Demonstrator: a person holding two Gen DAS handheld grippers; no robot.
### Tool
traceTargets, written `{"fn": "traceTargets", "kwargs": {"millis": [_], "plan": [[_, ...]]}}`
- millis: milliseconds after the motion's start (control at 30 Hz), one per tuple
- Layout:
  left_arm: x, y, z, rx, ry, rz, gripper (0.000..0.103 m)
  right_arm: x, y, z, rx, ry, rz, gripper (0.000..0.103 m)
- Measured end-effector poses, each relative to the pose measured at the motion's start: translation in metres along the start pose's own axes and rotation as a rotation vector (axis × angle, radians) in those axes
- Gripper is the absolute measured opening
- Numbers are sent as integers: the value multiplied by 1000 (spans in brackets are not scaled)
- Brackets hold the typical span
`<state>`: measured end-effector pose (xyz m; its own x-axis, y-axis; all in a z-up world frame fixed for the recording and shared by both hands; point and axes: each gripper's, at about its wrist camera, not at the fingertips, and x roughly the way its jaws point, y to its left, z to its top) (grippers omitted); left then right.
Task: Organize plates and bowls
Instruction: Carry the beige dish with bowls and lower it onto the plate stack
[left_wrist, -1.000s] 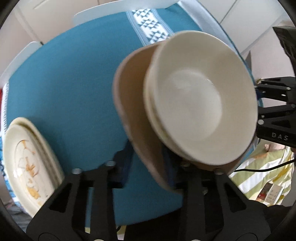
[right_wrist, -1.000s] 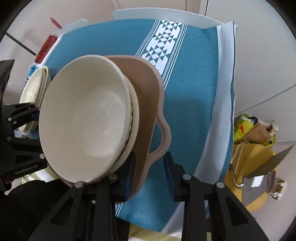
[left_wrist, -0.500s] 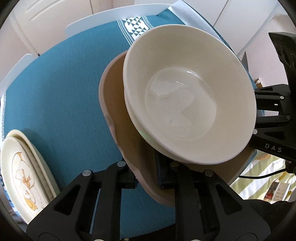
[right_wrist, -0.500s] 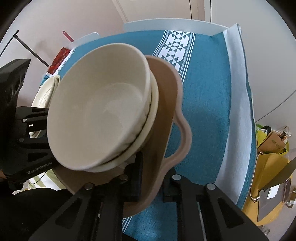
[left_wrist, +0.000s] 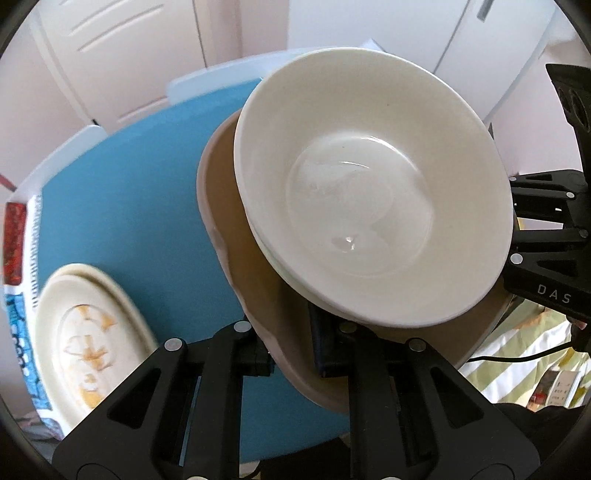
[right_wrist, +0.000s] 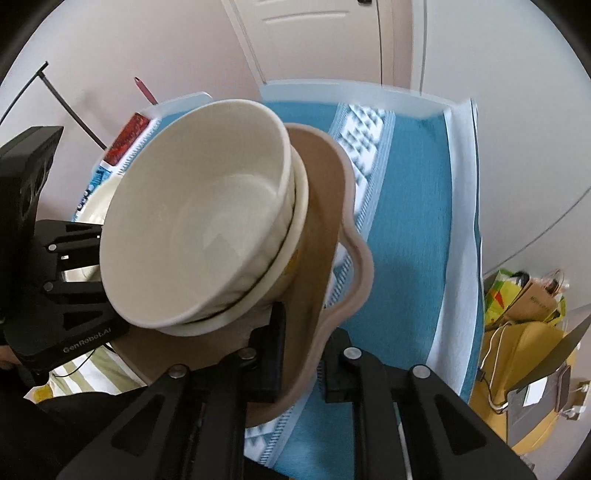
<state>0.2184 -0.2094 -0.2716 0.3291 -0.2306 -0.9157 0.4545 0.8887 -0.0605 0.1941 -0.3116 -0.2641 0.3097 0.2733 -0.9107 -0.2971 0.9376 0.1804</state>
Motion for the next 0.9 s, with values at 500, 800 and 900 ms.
{"fn": "traceTargets", "kwargs": {"millis": [500,800,900], "plan": [[-93,114,-35,-41,-48,56,12,-15,148,65,-32,-54,2,14],[-87,191,-66,-3,15,37,12,25,224,69,0,-24,-15,13],[-75,205,-75,25,41,32,12,43,239,65,29,-10,-20,13]]}}
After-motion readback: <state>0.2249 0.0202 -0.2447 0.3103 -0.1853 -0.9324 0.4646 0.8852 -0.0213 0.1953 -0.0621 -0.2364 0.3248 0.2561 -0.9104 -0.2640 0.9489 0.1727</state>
